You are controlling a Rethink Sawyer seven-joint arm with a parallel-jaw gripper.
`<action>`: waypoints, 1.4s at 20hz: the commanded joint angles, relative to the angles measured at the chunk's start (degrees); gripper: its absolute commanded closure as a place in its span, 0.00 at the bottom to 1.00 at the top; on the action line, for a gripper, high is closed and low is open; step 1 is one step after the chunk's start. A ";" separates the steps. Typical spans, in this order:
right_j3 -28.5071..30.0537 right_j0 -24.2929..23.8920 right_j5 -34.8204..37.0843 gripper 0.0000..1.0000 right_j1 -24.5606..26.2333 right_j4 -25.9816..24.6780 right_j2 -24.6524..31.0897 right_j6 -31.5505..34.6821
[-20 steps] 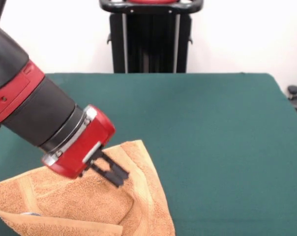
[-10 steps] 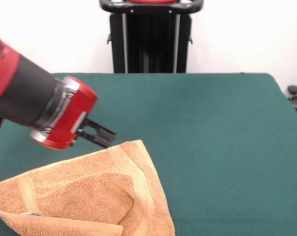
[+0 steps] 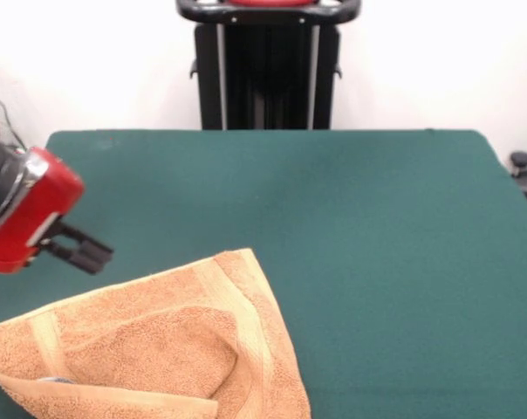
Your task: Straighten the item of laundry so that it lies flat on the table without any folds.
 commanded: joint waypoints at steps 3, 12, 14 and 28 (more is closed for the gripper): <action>-3.47 1.71 -0.31 1.00 5.83 -2.06 -1.37 5.79; -1.06 2.99 -0.86 1.00 2.14 -0.56 -2.69 10.73; 0.16 3.05 -2.04 1.00 1.74 -0.91 -3.49 10.52; 13.79 2.43 -13.26 1.00 -2.66 2.43 -6.97 12.17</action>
